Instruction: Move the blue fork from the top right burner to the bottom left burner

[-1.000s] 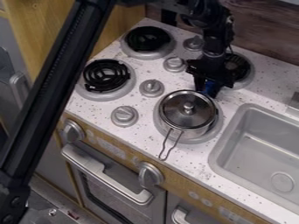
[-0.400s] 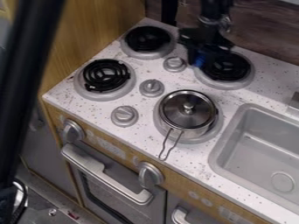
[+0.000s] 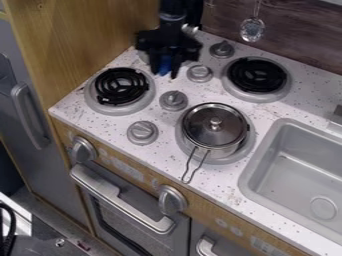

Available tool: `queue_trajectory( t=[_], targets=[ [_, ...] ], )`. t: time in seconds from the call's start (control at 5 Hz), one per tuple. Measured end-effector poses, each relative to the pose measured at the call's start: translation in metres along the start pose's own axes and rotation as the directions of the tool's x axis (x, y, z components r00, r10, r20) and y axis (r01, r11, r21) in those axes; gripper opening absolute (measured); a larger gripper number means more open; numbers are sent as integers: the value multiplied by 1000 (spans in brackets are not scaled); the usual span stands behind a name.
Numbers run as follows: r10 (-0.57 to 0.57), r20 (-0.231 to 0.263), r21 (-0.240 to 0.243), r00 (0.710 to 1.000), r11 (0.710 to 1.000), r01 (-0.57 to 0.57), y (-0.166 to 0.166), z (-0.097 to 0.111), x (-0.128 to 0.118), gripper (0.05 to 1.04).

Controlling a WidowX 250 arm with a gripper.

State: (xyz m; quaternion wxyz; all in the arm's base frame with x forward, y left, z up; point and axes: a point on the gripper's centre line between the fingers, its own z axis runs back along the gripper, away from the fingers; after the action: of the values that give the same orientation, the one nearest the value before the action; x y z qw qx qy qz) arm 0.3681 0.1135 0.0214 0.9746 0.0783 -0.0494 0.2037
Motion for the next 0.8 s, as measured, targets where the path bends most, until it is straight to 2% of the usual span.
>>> queue_trajectory(
  t=[0.2, 0.4, 0.6, 0.8],
  targets=[
    [75, -39, 29, 996, 997, -74, 42, -17, -16, 420],
    [31, -21, 23, 999, 999, -31, 65, -28, -12, 419],
    [15, -83, -7, 996, 1000, -16, 72, -59, -16, 419],
    [-7, -93, -44, 996, 999, 2, 70, -80, -9, 419]
  ],
)
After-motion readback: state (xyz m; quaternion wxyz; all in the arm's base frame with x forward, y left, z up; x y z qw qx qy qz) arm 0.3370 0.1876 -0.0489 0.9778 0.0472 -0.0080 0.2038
